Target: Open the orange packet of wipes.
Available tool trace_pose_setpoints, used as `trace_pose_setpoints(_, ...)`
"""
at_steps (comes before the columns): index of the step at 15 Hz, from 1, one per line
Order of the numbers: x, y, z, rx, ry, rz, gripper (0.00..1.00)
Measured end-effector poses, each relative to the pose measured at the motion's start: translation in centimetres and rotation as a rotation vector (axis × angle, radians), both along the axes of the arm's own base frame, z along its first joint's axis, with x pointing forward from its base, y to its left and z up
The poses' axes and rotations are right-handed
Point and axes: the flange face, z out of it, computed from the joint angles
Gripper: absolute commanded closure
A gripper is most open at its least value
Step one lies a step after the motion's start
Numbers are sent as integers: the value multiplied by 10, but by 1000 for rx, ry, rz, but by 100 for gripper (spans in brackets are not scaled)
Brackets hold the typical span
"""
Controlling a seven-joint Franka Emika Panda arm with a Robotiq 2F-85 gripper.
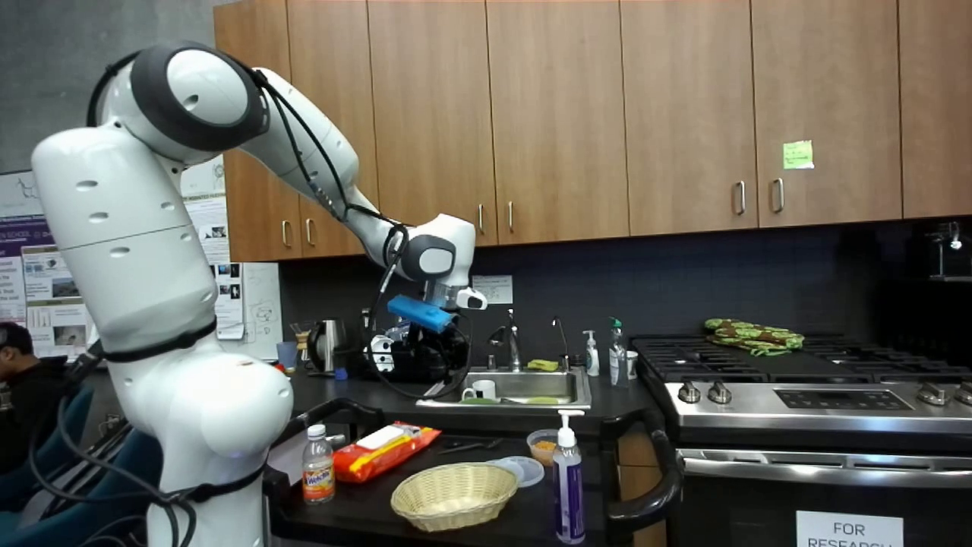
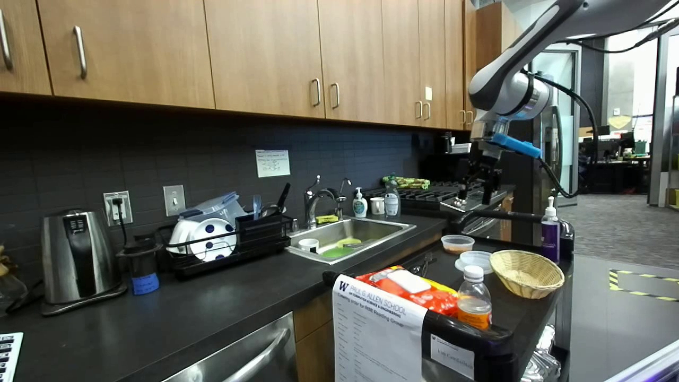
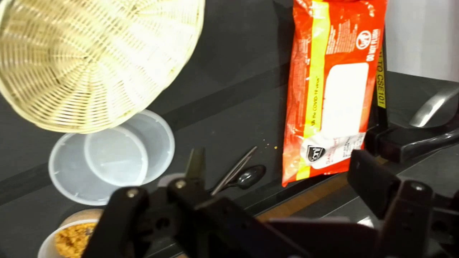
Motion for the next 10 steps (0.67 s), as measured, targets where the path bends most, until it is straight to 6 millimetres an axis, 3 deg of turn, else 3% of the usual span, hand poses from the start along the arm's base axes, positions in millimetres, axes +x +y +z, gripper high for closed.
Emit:
trace_pose_setpoints(5,9,51,-34,69,31,47,0)
trace_pose_setpoints(10,21,87,-68,126,72,68,0)
